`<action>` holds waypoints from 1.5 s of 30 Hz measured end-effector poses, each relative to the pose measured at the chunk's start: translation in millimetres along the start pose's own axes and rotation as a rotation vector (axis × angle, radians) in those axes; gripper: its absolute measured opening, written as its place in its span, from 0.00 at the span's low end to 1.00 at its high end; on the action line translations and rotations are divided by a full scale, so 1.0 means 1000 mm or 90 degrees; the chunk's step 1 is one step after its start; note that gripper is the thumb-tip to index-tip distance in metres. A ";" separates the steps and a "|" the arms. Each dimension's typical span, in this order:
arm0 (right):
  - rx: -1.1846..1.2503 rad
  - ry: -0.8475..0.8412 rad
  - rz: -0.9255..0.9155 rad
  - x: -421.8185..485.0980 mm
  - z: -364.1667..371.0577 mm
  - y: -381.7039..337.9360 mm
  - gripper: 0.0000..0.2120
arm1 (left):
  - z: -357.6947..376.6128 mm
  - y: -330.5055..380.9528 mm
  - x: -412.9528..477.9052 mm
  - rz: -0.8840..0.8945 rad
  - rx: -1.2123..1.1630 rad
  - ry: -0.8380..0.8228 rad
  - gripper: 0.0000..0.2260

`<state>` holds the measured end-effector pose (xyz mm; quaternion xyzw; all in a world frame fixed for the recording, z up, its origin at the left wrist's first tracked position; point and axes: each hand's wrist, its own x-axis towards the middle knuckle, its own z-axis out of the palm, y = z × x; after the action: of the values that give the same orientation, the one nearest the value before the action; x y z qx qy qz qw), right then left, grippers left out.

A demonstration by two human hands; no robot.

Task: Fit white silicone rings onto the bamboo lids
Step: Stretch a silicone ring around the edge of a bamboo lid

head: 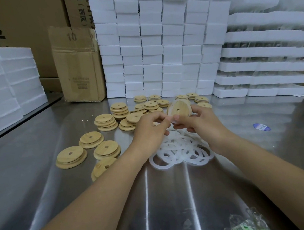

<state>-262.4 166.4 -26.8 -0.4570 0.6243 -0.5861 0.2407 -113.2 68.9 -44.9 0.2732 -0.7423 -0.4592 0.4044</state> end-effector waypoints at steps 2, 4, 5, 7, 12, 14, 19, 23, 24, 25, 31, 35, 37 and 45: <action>0.006 -0.012 0.020 0.000 -0.001 -0.001 0.11 | -0.003 -0.002 0.002 0.004 0.002 0.016 0.08; 0.014 -0.028 0.039 0.000 -0.003 -0.001 0.12 | -0.003 -0.004 0.003 0.001 -0.003 0.031 0.08; 0.016 -0.038 0.047 0.000 -0.004 -0.002 0.12 | -0.003 -0.004 0.003 -0.004 -0.008 0.037 0.08; 0.013 -0.063 0.056 0.000 -0.007 -0.002 0.12 | -0.002 -0.003 0.004 -0.013 -0.023 0.049 0.09; -0.023 -0.102 0.042 0.000 -0.011 -0.003 0.12 | -0.003 -0.002 0.002 -0.005 -0.019 0.060 0.09; -0.033 -0.117 0.038 -0.001 -0.012 -0.003 0.13 | -0.007 -0.002 0.001 -0.011 -0.006 0.027 0.08; -0.047 -0.118 0.015 -0.001 -0.011 -0.002 0.13 | -0.006 0.001 -0.001 -0.024 -0.015 0.039 0.07; -0.065 -0.138 0.013 -0.001 -0.011 -0.001 0.14 | -0.005 0.007 0.001 -0.029 -0.065 0.084 0.03; -0.071 -0.153 0.015 -0.002 -0.009 0.000 0.15 | -0.007 0.008 0.002 -0.034 -0.077 0.092 0.03; -0.075 -0.167 0.018 -0.003 -0.007 0.001 0.15 | -0.009 0.009 0.003 -0.039 -0.084 0.098 0.03; -0.074 -0.148 0.028 -0.002 -0.007 0.001 0.15 | -0.015 0.007 0.003 -0.043 -0.067 0.060 0.01; -0.073 -0.132 0.027 -0.001 -0.006 0.002 0.14 | -0.014 0.006 0.004 -0.034 -0.061 0.064 0.03; -0.080 -0.129 0.030 -0.001 -0.006 0.002 0.14 | -0.017 0.007 0.005 -0.051 -0.074 0.068 0.02; -0.084 -0.172 0.028 -0.002 -0.008 -0.003 0.16 | -0.030 0.006 0.009 -0.078 -0.097 0.049 0.04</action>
<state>-267.7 172.6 -23.1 -0.5326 0.6335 -0.4715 0.3046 -92.6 50.4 -28.8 0.3040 -0.6710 -0.5274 0.4234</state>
